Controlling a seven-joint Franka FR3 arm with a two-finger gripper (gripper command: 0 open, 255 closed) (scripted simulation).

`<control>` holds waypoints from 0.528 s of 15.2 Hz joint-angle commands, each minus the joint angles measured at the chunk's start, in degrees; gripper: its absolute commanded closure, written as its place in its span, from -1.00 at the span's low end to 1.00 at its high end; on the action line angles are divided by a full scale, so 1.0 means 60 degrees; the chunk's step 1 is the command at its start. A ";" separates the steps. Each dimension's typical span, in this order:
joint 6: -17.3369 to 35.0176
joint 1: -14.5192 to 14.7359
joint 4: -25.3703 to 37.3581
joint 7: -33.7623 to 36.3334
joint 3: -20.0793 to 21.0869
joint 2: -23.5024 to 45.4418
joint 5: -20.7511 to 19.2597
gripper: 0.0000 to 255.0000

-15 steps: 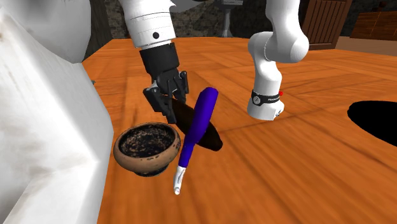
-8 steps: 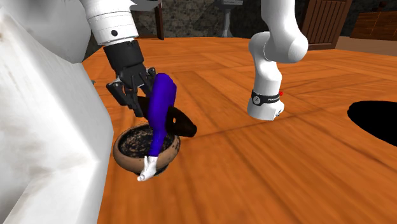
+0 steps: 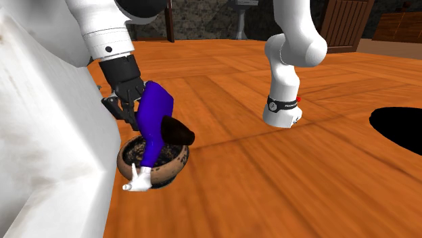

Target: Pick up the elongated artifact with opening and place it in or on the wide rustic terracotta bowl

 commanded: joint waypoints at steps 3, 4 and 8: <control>0.0445 0.0004 -0.0228 -0.0051 -0.0011 0.0252 -0.0006 1.00; 0.0553 0.0008 -0.0271 -0.0061 -0.0013 0.0317 -0.0008 1.00; 0.0916 0.0020 -0.0403 -0.0095 -0.0020 0.0552 -0.0016 1.00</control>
